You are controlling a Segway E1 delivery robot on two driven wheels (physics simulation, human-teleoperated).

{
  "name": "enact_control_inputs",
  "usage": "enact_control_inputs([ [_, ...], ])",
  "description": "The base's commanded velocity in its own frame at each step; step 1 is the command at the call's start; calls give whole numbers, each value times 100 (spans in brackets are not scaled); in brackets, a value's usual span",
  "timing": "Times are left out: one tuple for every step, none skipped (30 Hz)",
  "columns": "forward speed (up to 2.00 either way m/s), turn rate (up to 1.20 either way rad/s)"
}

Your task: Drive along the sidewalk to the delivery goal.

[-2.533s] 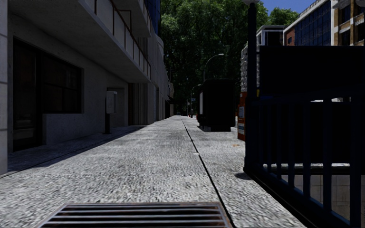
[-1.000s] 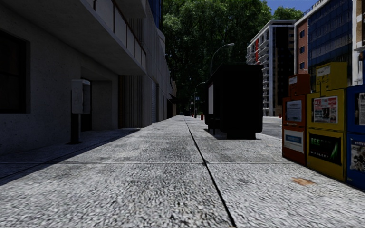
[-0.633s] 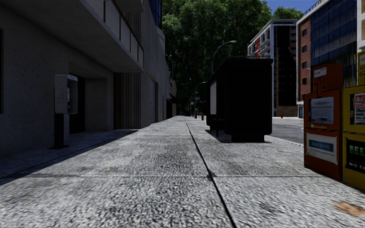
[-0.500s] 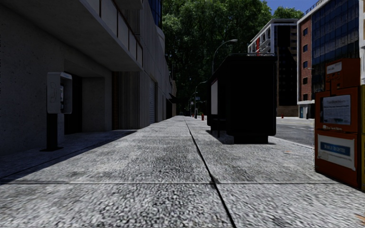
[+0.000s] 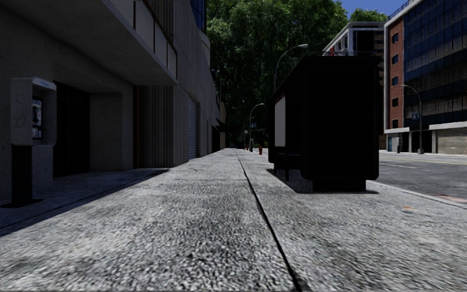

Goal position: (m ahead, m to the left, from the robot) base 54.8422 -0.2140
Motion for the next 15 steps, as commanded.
enact_control_inputs([
  [171, 0],
  [171, 0],
  [171, 0],
  [171, 0],
  [171, 0],
  [171, 0],
  [171, 0],
  [171, 0],
  [171, 0],
  [171, 0],
  [171, 0],
  [171, 0],
  [171, 0],
  [171, 0],
  [171, 0],
])
